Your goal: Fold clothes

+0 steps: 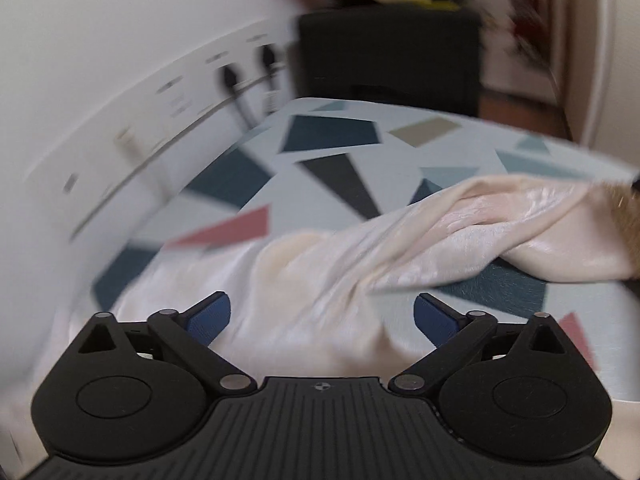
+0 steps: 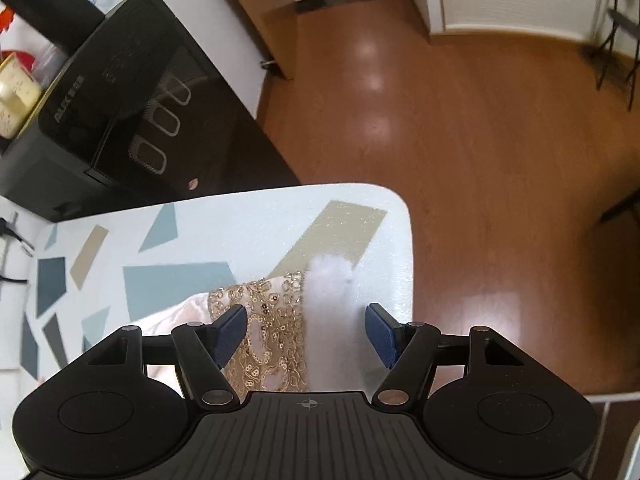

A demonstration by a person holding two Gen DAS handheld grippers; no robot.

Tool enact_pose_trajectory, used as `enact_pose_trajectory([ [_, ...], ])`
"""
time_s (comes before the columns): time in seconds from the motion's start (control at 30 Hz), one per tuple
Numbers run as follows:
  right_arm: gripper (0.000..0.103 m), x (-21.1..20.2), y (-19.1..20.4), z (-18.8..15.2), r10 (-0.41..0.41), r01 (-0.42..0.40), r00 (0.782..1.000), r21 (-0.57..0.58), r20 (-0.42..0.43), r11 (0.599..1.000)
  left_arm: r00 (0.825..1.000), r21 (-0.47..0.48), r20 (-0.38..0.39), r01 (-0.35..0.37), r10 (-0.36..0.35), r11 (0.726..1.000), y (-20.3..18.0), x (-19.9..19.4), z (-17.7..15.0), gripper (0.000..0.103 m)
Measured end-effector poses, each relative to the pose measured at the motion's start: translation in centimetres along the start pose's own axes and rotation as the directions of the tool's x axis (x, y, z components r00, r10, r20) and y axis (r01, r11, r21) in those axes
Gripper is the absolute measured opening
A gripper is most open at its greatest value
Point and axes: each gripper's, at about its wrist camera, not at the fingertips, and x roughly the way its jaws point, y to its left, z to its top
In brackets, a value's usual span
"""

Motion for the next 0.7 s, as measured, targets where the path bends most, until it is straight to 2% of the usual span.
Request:
enact_pose_trajectory([
  [0.03, 0.053, 0.3, 0.1, 0.2, 0.01, -0.01, 1.0, -0.006, -0.009, 1.0, 1.0, 0.048, -0.003, 0.0, 0.001, 0.999, -0.5, 0.7, 0.3, 0.078],
  [0.07, 0.046, 0.5, 0.4, 0.4, 0.012, -0.012, 1.0, -0.02, -0.013, 1.0, 1.0, 0.085, -0.016, 0.012, -0.011, 0.996, -0.7, 1.4, 0.5, 0.045],
  [0.1, 0.037, 0.8, 0.6, 0.6, 0.014, -0.014, 1.0, -0.034, -0.018, 0.999, 0.999, 0.103, -0.039, 0.03, -0.026, 0.994, -0.8, 1.9, 0.7, 0.026],
  [0.13, 0.029, 0.8, 0.8, 0.8, 0.014, -0.015, 1.0, -0.049, -0.013, 0.999, 0.998, 0.102, -0.055, 0.045, -0.04, 0.994, -0.6, 2.0, 0.8, 0.012],
  [0.17, 0.013, 0.8, 1.0, 1.1, 0.026, -0.026, 1.0, -0.058, 0.001, 0.998, 0.996, 0.1, -0.068, 0.06, -0.054, 0.993, -0.4, 2.2, 0.8, 0.011],
  [0.2, 0.008, 0.6, 1.0, 1.5, 0.052, -0.051, 0.999, -0.057, 0.016, 0.997, 0.996, 0.09, -0.058, 0.073, -0.068, 0.993, 0.1, 1.8, 0.7, 0.009],
  [0.3, 0.005, -0.3, 2.4, 2.9, 0.141, -0.135, 0.988, -0.084, 0.064, 0.987, 0.996, 0.063, -0.018, 0.093, -0.092, 0.994, 1.6, -0.3, 0.6, 0.008],
  [0.37, 0.005, -1.5, 4.1, 3.9, 0.231, -0.218, 0.966, -0.116, 0.115, 0.969, 0.996, 0.034, 0.024, 0.083, -0.084, 0.996, 2.9, -2.1, 0.7, 0.008],
  [0.4, 0.005, -2.4, 4.8, 4.1, 0.291, -0.27, 0.944, -0.147, 0.153, 0.952, 0.996, 0.015, 0.046, 0.076, -0.077, 0.997, 3.6, -3.1, 0.7, 0.008],
  [0.47, 0.005, -4.7, 6.2, 4.3, 0.428, -0.377, 0.872, -0.231, 0.236, 0.897, 0.993, -0.033, 0.102, 0.055, -0.051, 0.998, 5.0, -5.5, 0.5, 0.008],
  [0.5, 0.006, -5.8, 6.7, 4.1, 0.466, -0.388, 0.841, -0.296, 0.273, 0.873, 0.99, -0.045, 0.131, 0.05, -0.044, 0.998, 5.3, -6.8, 0.1, 0.008],
  [0.57, 0.008, -6.8, 6.4, 3.0, 0.479, -0.341, 0.821, -0.405, 0.312, 0.848, 0.984, -0.029, 0.172, 0.061, -0.055, 0.998, 5.1, -9.0, -1.4, 0.008],
  [0.6, 0.011, -6.6, 5.7, 2.4, 0.461, -0.318, 0.832, -0.416, 0.308, 0.852, 0.984, -0.013, 0.156, 0.086, -0.083, 0.996, 4.5, -9.4, -2.4, 0.008],
  [0.63, 0.013, -6.2, 4.6, 1.9, 0.431, -0.298, 0.854, -0.405, 0.292, 0.865, 0.984, 0.002, 0.139, 0.112, -0.111, 0.994, 3.9, -9.7, -3.3, 0.008],
  [0.67, 0.018, -5.4, 3.4, 1.4, 0.382, -0.268, 0.884, -0.377, 0.269, 0.887, 0.983, 0.018, 0.122, 0.135, -0.137, 0.991, 3.3, -10.1, -4.2, 0.008],
  [0.7, 0.03, -4.4, 1.8, 1.0, 0.312, -0.227, 0.919, -0.322, 0.241, 0.919, 0.984, 0.043, 0.103, 0.143, -0.147, 0.989, 2.5, -9.9, -5.1, 0.008],
])
